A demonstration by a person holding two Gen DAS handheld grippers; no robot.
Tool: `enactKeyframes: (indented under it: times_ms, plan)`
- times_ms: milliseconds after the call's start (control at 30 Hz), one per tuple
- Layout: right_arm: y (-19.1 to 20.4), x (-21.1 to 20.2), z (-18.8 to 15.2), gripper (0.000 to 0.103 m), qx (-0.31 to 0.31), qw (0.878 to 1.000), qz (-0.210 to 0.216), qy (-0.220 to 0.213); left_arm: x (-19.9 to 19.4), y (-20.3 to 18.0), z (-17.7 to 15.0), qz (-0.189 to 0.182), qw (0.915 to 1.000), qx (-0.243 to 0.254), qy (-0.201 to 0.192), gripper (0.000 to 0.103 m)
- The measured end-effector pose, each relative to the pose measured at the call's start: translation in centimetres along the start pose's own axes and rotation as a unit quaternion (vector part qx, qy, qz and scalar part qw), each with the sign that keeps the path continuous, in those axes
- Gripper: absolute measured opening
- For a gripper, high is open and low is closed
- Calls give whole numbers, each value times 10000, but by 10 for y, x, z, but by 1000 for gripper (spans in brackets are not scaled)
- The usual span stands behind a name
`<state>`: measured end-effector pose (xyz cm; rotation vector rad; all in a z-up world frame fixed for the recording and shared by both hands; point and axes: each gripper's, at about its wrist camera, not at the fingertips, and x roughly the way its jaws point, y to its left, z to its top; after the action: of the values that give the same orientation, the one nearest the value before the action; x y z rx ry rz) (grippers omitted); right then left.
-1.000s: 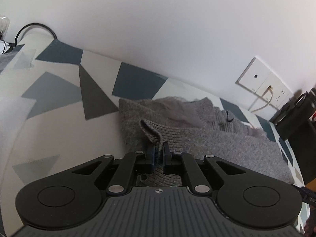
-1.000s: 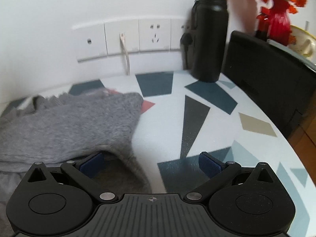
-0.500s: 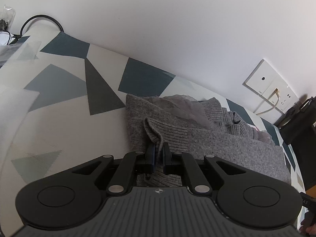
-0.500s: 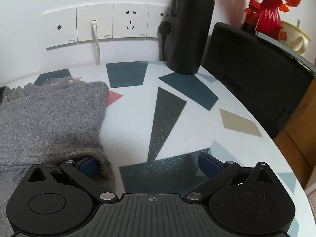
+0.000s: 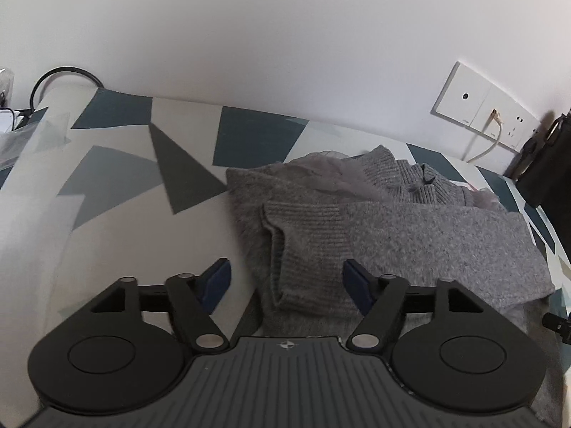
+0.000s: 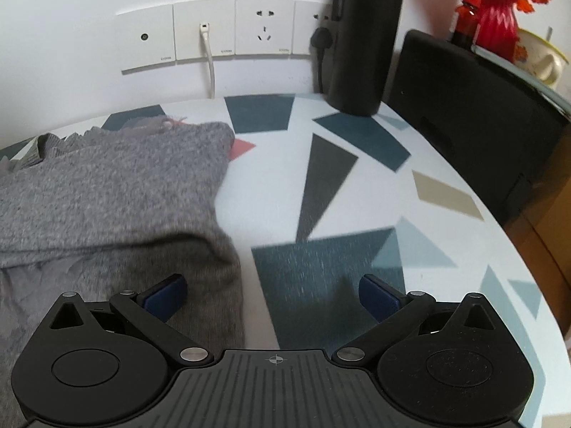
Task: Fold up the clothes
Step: 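Open the left tool and pull back to view the sweater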
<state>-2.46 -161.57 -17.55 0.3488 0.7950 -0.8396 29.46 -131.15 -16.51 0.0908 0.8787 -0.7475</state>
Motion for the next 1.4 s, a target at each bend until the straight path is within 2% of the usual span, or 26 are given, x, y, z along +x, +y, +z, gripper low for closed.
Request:
enactKeyframes:
  times_ms: [200, 367, 500, 800, 1067, 1200, 1400]
  plan:
    - [-5, -16, -13, 102, 138, 9998, -97, 63, -23, 1, -8, 50, 9995, 296, -1, 90]
    - [-2, -33, -22, 102, 365, 9992, -129, 77, -46, 8, -12, 28, 9995, 256, -171, 93]
    - [5, -46, -31, 102, 365, 9993, -33, 32, -64, 2, -21, 87, 9988, 445, -196, 94]
    - [2, -74, -40, 102, -242, 9989, 412, -23, -113, -32, -64, 368, 9986, 331, -193, 102]
    - [-47, -117, -56, 102, -389, 9963, 706, -282, -153, -74, -110, 754, 9968, 261, -83, 102]
    - [-65, -122, -70, 102, -241, 9952, 943, -139, -163, -82, -133, 894, 9953, 332, 141, 102]
    - [-64, -122, -94, 102, -355, 9935, 1067, 156, -162, -84, -159, 1108, 9917, 435, 484, 102]
